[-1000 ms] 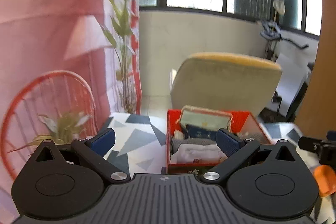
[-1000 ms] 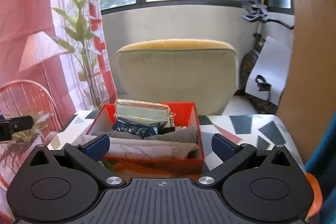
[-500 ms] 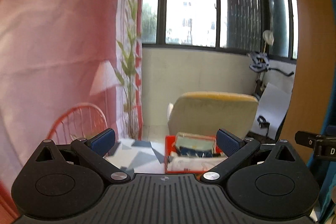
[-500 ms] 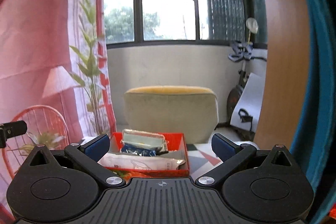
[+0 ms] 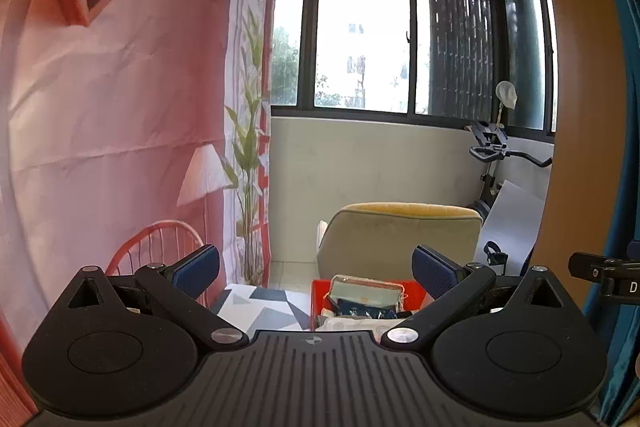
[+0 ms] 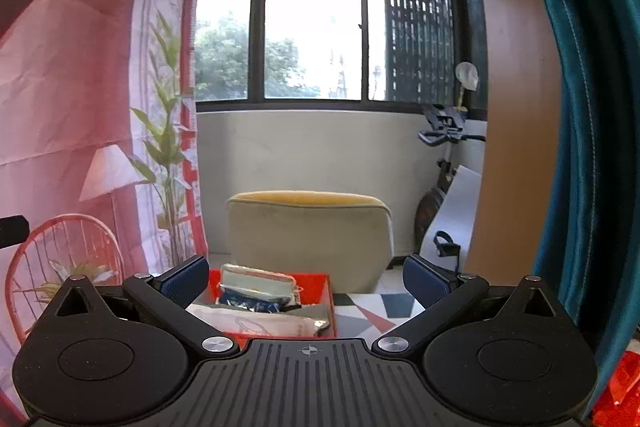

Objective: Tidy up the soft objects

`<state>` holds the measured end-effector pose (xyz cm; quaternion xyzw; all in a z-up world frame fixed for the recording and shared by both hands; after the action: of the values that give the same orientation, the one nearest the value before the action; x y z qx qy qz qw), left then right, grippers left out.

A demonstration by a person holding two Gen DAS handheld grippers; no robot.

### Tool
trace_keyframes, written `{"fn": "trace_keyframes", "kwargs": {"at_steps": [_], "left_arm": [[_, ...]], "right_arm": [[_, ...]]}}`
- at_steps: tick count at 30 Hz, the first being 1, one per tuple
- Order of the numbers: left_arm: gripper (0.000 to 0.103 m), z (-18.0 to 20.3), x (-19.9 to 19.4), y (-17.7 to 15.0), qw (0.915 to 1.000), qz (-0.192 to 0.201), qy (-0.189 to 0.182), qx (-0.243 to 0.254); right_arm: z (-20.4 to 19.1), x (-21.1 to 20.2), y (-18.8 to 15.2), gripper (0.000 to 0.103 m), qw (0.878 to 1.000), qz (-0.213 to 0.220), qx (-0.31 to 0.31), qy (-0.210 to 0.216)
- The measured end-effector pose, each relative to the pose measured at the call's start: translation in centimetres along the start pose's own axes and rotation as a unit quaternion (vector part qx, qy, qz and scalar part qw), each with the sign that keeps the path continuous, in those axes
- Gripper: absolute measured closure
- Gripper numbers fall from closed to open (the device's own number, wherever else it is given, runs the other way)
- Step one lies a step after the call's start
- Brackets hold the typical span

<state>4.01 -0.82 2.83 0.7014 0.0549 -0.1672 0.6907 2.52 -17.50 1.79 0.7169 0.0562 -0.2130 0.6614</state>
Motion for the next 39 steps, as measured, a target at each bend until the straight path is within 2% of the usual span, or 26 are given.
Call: {"fn": "trace_keyframes", "kwargs": {"at_steps": [12, 39], "left_arm": [[0.0, -1.0, 0.7, -0.4, 0.9999, -0.01, 0.005, -0.007], [0.0, -1.1, 0.4, -0.6, 0.9999, -0.009, 0.001, -0.006]], "right_arm": [[-0.2, 1.0, -0.7, 0.0, 1.0, -0.017, -0.002, -0.009], [-0.2, 1.3, -0.8, 0.0, 1.0, -0.021, -0.006, -0.013]]}}
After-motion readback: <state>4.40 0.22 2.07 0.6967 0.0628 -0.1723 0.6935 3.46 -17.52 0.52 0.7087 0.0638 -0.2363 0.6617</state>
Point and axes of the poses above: each gripper's, at about its wrist camera, not at the fingertips, and x roughly the way its jaws point, z to its right, y to its top, the point moved 7 cm from there along x, roughly the way its jaws point, and after that the axes turned 5 degrees about -z, right-handed, at the moved point
